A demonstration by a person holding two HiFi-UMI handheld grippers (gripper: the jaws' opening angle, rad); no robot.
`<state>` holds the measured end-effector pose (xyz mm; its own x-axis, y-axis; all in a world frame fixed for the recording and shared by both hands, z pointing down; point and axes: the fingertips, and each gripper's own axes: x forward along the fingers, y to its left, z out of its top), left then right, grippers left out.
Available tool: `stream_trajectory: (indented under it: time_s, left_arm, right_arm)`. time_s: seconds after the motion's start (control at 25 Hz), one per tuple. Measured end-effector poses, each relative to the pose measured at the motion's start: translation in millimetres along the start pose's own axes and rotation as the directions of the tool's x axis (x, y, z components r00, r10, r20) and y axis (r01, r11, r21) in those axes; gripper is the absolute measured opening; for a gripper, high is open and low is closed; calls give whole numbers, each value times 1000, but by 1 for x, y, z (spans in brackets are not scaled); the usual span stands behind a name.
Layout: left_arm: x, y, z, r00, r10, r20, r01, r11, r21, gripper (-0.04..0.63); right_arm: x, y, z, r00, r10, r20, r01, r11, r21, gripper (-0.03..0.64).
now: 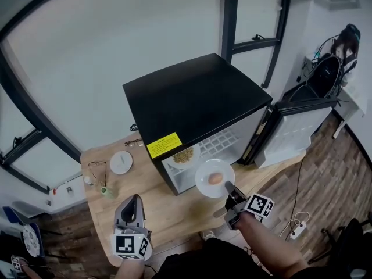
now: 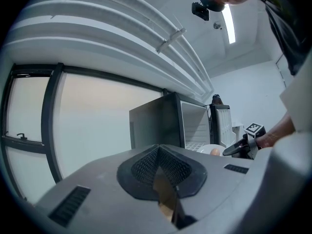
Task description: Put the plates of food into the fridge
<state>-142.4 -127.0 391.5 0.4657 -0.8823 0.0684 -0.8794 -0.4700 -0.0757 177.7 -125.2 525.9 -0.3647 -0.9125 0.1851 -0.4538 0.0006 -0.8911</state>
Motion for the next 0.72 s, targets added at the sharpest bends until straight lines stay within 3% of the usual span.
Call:
stream_trajectory:
  time_s: [0.72]
  left_arm:
    - [44, -5, -7, 997, 71, -33, -71, 997, 1, 3]
  right_arm:
    - [49, -3, 94, 998, -24, 57, 28, 998, -62, 32]
